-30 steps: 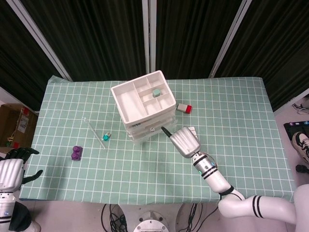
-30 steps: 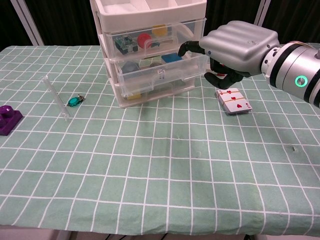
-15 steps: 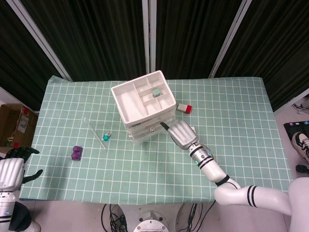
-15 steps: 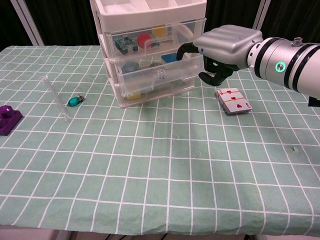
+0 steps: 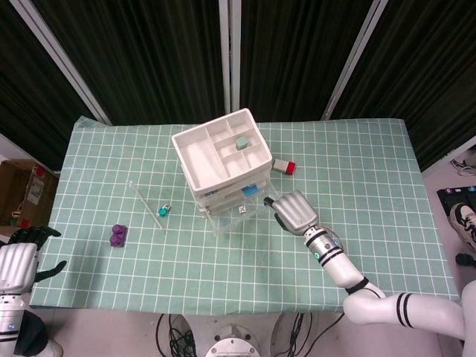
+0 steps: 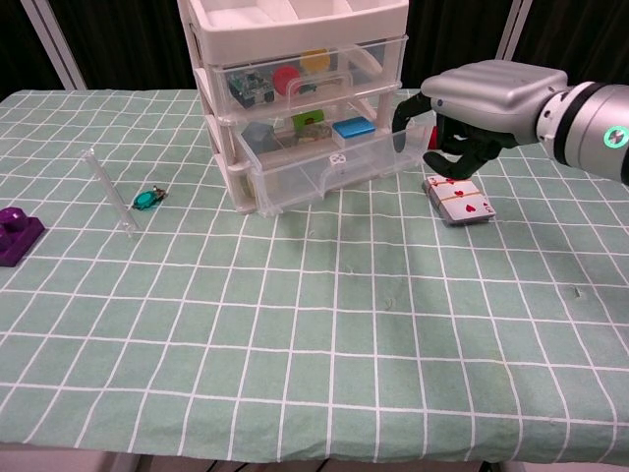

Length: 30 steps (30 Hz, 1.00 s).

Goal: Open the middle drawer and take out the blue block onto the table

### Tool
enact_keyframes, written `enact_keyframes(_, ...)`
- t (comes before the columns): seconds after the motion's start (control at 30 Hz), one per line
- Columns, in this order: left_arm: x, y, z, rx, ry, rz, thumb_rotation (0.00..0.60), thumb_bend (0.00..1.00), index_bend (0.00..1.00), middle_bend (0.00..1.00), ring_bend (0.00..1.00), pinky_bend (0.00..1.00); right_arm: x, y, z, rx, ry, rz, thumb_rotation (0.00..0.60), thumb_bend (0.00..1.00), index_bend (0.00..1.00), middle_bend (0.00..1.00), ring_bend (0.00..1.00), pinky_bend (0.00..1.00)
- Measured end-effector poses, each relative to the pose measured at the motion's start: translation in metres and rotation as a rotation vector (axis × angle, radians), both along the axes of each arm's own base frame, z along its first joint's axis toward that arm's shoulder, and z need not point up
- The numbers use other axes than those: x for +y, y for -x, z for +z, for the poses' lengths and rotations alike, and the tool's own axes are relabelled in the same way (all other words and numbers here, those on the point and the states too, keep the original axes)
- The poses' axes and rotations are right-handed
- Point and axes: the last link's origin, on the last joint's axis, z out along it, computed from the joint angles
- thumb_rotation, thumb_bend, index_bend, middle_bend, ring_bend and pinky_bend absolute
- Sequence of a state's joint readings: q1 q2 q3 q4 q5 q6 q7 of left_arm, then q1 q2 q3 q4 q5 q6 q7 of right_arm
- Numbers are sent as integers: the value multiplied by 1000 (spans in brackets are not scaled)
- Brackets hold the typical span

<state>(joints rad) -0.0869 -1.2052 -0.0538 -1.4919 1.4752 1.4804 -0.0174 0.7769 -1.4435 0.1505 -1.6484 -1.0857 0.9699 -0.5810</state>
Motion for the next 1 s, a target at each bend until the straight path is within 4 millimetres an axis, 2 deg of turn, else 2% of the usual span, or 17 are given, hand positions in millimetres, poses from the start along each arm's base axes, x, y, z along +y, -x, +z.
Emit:
enact_keyframes(0.3, 4, -1, -2, -1, 5, -10, 600, 135, 354, 315, 241, 232, 26, 18, 18, -18, -30, -14, 600, 477, 377, 935, 996, 1000)
enact_keyframes(0.43, 6, -3, -2, -2, 2, -19, 600, 135, 354, 315, 241, 232, 29, 17, 22, -17, -32, -3, 600, 464, 293, 935, 995, 1000)
enact_keyframes(0.57, 5, -2, 0, 0, -4, -19, 600, 134, 354, 315, 241, 231, 31, 14, 31, -13, -28, 13, 600, 330, 181, 935, 993, 1000)
enact_keyframes(0.63, 4, -1, 1, 0, -8, -14, 600, 134, 354, 315, 241, 231, 31, 11, 37, -9, -29, 21, 600, 276, 161, 935, 993, 1000)
enact_keyframes(0.73, 3, -1, 1, 0, -9, -12, 600, 135, 354, 315, 241, 231, 29, 2, 52, 2, -31, 49, 600, 210, 157, 935, 993, 1000)
enact_keyframes(0.83, 2, -2, 2, -2, -13, -16, 600, 134, 354, 315, 241, 231, 20, -17, 63, 43, -27, 128, 600, 177, 182, 935, 994, 1000)
enact_keyframes(1.0, -1, -5, 2, -5, -20, -19, 600, 135, 354, 315, 241, 231, 2, -53, 57, 200, 8, 358, 600, 106, 302, 940, 1000, 1000)
